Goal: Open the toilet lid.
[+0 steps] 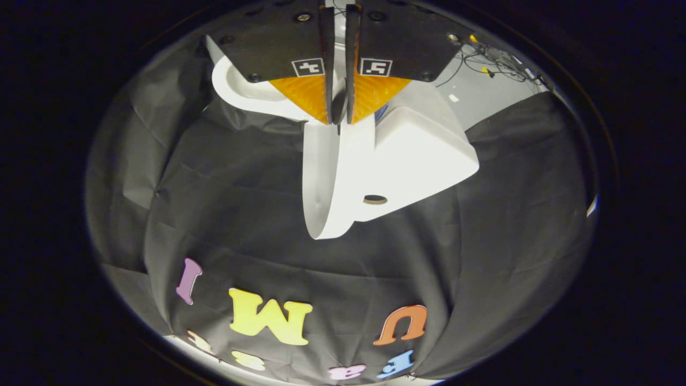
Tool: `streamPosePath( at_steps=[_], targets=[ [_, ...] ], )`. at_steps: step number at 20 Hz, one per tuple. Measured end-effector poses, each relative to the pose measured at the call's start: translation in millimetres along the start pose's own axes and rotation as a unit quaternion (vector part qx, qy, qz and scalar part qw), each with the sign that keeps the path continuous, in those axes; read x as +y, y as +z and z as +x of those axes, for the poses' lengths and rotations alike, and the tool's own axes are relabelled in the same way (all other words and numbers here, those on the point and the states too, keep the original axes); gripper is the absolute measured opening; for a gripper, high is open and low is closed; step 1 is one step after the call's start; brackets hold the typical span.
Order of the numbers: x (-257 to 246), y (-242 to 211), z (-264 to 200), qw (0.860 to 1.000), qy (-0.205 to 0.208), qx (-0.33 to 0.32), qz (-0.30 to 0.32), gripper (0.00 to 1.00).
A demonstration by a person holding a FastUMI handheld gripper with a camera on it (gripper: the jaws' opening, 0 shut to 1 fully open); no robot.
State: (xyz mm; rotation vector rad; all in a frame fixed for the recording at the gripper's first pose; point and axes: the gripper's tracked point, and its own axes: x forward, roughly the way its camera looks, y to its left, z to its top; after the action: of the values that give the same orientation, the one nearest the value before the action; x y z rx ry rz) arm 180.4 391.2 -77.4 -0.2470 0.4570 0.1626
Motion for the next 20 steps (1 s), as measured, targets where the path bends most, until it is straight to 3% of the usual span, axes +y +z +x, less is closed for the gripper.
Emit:
streamPosePath(
  at_steps=[2,4,7,11,20],
  targets=[
    [2,-2,0,1.0,0.015,0.002,0.0,0.11],
    [5,-3,-5,0.999,0.052,0.001,0.013,0.2],
    [9,-5,-22,0.994,0.099,-0.002,0.036,0.42],
    [-11,-3,-48,0.994,0.098,-0.043,0.033,0.72],
    [-104,0,-110,0.98,0.062,-0.179,0.063,0.72]
  ],
)
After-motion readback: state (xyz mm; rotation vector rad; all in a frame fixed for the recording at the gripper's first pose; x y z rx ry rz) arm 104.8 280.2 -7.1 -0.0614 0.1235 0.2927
